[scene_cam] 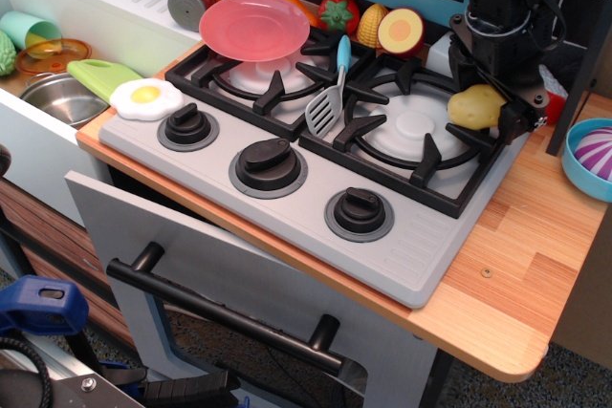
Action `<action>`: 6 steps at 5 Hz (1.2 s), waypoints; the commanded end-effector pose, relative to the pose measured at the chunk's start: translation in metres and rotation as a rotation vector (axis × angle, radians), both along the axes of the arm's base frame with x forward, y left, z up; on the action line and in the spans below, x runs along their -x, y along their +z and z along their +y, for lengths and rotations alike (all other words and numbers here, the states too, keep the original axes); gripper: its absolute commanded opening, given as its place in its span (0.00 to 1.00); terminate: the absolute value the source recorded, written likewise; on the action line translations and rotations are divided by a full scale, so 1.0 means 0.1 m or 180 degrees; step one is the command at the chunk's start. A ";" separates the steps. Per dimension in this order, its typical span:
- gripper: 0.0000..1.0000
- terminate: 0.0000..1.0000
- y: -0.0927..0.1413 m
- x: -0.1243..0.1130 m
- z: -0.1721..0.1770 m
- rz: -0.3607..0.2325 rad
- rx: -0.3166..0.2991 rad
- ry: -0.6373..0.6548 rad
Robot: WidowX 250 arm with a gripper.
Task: Put potato on plate
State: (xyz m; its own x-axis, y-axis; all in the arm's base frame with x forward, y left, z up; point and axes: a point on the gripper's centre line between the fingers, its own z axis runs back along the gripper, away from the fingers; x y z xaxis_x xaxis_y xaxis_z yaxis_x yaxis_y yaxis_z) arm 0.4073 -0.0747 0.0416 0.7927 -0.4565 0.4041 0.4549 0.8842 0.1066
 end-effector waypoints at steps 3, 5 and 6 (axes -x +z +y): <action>0.00 0.00 0.34 -0.20 0.07 -0.0095 -0.0248 0.0080; 0.00 0.00 0.74 -0.16 0.46 0.0021 -0.0601 -0.0142; 0.00 0.00 0.80 -0.09 0.79 0.0050 -0.0740 -0.0229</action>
State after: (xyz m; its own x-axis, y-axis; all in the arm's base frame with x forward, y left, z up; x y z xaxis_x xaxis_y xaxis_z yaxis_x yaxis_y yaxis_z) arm 0.4111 0.0233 0.0895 0.7765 -0.6007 0.1903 0.5499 0.7935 0.2609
